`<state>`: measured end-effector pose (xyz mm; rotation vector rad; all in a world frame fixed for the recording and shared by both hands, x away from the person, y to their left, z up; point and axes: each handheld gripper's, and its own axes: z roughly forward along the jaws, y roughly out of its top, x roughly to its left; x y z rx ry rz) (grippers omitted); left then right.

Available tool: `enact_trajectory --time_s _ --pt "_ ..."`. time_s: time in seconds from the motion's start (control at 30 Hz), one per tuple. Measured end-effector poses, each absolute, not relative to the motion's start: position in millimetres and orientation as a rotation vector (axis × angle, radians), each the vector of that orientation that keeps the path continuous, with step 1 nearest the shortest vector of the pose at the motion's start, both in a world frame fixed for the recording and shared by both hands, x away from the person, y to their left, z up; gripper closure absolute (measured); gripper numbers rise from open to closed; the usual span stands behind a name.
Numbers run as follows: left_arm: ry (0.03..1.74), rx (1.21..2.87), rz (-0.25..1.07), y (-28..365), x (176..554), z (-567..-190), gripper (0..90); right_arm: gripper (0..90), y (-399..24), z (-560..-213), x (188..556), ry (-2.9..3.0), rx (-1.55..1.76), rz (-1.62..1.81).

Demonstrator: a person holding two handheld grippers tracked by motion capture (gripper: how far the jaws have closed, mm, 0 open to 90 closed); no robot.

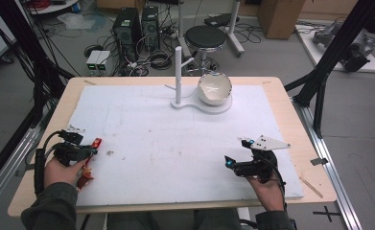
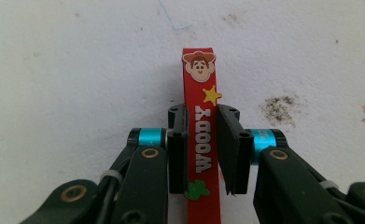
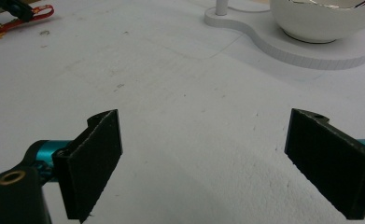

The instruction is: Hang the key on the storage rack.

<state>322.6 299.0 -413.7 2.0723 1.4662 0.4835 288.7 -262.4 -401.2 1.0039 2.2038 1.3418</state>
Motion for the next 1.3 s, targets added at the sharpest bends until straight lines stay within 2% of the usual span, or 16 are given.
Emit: enact_trajectory --time_s 0.77,1.3 --pt "1.24 1.98 0.441 300 303 -380 74.7 10.1 -262 -400 290 2.205 1.001 1.343" --pt "1.098 1.947 0.46 294 294 -349 74.7 10.1 -262 -399 290 2.2 0.998 1.346"
